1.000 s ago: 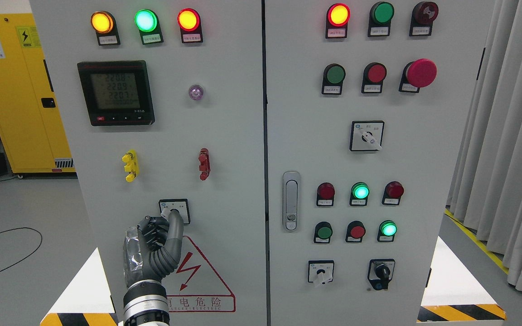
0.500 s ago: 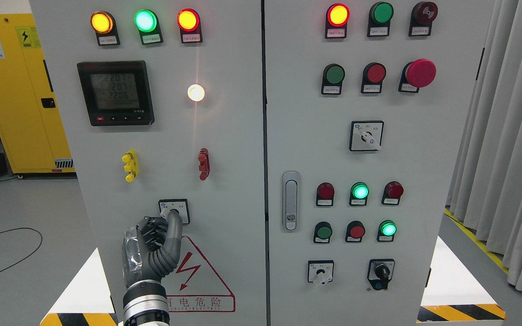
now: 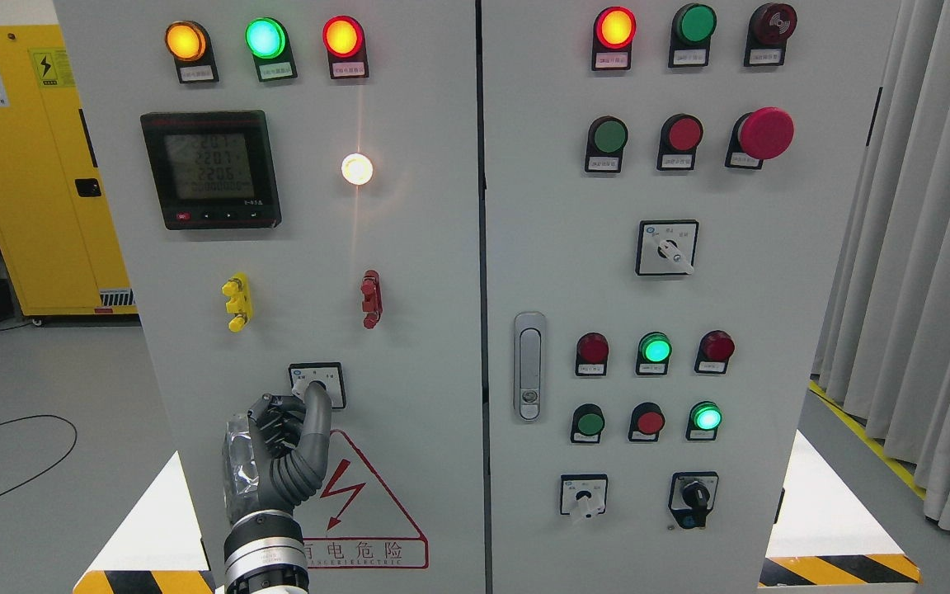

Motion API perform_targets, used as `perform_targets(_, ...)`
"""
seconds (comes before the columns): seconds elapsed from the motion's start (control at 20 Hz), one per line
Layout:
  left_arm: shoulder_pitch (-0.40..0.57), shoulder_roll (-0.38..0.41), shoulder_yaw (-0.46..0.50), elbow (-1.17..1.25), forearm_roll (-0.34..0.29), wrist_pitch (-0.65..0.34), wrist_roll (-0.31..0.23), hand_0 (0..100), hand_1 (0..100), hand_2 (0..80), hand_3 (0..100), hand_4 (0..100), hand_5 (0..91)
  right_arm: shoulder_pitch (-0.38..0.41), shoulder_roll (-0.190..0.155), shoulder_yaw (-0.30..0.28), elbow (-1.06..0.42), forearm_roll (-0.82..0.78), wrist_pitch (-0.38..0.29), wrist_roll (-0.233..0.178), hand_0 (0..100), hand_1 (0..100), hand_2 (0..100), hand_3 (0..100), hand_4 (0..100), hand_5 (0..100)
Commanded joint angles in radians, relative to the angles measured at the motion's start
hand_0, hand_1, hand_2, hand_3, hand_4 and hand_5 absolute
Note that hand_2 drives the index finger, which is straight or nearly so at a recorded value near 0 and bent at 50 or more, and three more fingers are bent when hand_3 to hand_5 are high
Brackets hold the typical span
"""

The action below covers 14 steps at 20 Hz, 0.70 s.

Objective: Turn on light switch 1

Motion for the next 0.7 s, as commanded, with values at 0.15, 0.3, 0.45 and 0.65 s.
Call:
perform_targets(0.15, 0.000, 0.000, 0.000, 0.001, 0.001, 0.006, -0.001, 38, 51, 59.7, 93, 90, 81.1, 0.000, 0.000, 0.000, 0.000, 0.000, 0.000, 0.000, 0, 50, 4, 0, 0, 0)
perform_targets(0.3, 0.000, 0.000, 0.000, 0.001, 0.001, 0.006, -0.001, 26, 51, 59.7, 93, 90, 80.8, 0.000, 0.000, 0.000, 0.000, 0.000, 0.000, 0.000, 0, 50, 4, 0, 0, 0)
perform_targets(0.45, 0.000, 0.000, -0.002, 0.001, 0.003, 0.006, -0.001, 22, 50, 59.8, 93, 90, 80.6, 0.000, 0.000, 0.000, 0.000, 0.000, 0.000, 0.000, 0, 50, 4, 0, 0, 0)
perform_targets(0.65, 0.000, 0.000, -0.002, 0.001, 0.006, 0.004, -0.001, 14, 49, 60.0, 93, 90, 80.4, 0.000, 0.000, 0.000, 0.000, -0.001, 0.000, 0.000, 0, 50, 4, 0, 0, 0)
